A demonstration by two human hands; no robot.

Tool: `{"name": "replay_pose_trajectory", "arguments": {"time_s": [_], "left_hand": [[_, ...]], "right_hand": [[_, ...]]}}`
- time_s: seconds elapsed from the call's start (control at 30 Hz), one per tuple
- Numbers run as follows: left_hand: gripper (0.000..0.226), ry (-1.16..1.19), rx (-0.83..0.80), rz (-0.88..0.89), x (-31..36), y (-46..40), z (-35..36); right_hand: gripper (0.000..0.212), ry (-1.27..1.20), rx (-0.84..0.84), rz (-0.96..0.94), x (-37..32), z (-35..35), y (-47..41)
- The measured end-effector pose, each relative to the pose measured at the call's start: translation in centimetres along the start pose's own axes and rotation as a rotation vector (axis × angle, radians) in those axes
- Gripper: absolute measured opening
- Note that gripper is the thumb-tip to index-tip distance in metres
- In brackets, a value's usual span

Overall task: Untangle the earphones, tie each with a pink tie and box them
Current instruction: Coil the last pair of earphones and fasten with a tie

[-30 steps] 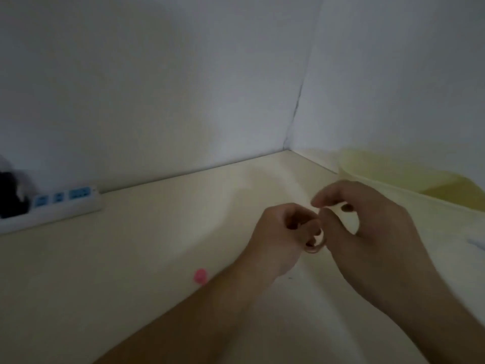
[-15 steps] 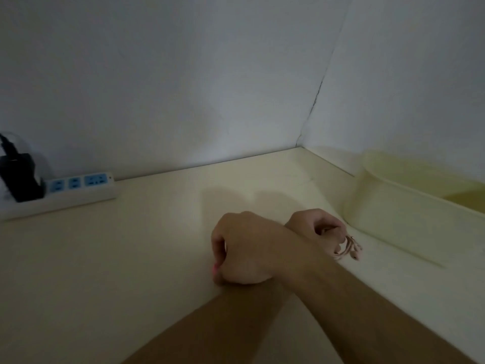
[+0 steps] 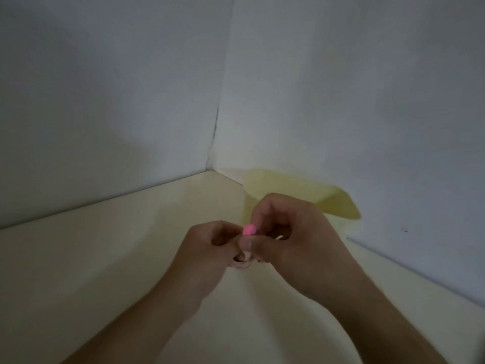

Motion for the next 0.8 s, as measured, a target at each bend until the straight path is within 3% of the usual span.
{"name": "replay_pose_trajectory", "arguments": {"time_s": [0.13,0.27,0.4,0.53,0.8], "left_hand": [[0.012,-0.05,-0.033,0.077,0.5,-1.2,3.6],[0.02,-0.033,-0.177,0.116,0.0,-1.2,7.5],[0.025,-0.062,-0.258,0.124,-1.7,-0.9,8.7],[0.014,-0.107,-0.307,0.115,-1.9,-0.4,8.2],[0.007,-0.098,-0.327,0.124,-2.2,-0.1,7.4]], "right_hand": [[0.023,0.142,0.106,0.067,3.2,-5.5,2.3],[0.023,0.253,0.18,0.101,5.8,-8.0,4.0],[0.02,0.302,0.111,0.109,7.5,-8.2,4.3],[0.02,0.336,0.011,0.086,7.3,-7.5,4.1],[0.019,0.185,-0.027,0.118,7.5,-7.2,4.3]]}}
Point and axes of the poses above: each hand's wrist, its own y-axis away from the middle knuckle, its own z-axis out of the palm, x = y × z, the point moved 4 cm from there along -y, towards the middle knuckle, and after that the axes turned 5 degrees about -z, right-handed, at the moved point
